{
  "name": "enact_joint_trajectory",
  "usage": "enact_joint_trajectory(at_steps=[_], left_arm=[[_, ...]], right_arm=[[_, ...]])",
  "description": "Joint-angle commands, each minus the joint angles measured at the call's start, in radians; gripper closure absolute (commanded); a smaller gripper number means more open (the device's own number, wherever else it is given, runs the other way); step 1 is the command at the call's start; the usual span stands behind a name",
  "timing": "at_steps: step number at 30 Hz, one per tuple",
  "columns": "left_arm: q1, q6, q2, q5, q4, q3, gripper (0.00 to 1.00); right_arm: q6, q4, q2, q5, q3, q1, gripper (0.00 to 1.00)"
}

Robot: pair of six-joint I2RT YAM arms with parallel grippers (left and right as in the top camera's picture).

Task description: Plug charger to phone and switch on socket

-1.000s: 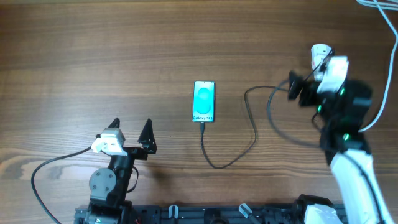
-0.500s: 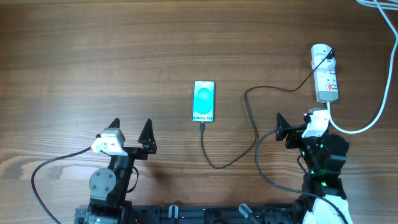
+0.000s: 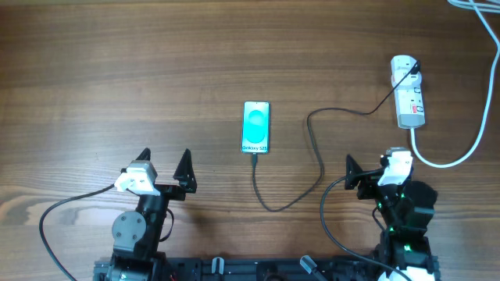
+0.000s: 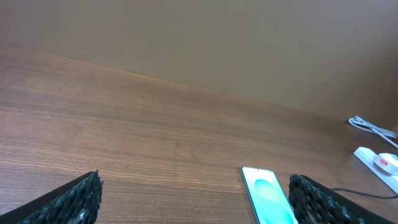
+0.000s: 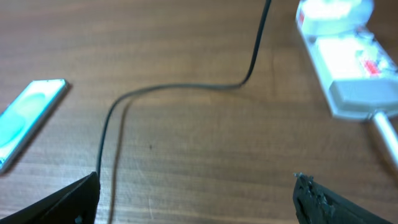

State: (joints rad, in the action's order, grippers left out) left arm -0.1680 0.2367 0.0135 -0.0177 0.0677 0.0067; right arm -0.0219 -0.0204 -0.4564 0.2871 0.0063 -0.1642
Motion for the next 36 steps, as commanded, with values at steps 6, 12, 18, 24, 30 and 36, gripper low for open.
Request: enact_joint_trajectory(at_steps=[6, 12, 18, 24, 30, 36], left_arm=[[0.007, -0.02, -0.011, -0.002, 0.005, -0.001, 0.0], [0.007, -0.02, -0.011, -0.002, 0.005, -0.001, 0.0], [0.007, -0.02, -0.011, -0.002, 0.005, -0.001, 0.0], [0.007, -0.02, -0.011, -0.002, 0.005, -0.001, 0.0], [0.007, -0.02, -0.011, -0.002, 0.005, -0.001, 0.0], [0.007, -0.02, -0.011, -0.002, 0.005, -0.001, 0.0]], right_arm=[[-0.006, -0.001, 0.226, 0.002, -0.001, 0.004, 0.0], [-0.004, -0.001, 0.437, -0.004, -0.001, 0.005, 0.0], [-0.005, -0.001, 0.453, -0.017, -0.001, 0.012, 0.0], [-0.005, 0.0, 0.453, -0.017, -0.001, 0.012, 0.0], [-0.005, 0.0, 0.453, -0.017, -0.001, 0.012, 0.0], [-0.005, 0.0, 0.453, -0.017, -0.001, 0.012, 0.0]])
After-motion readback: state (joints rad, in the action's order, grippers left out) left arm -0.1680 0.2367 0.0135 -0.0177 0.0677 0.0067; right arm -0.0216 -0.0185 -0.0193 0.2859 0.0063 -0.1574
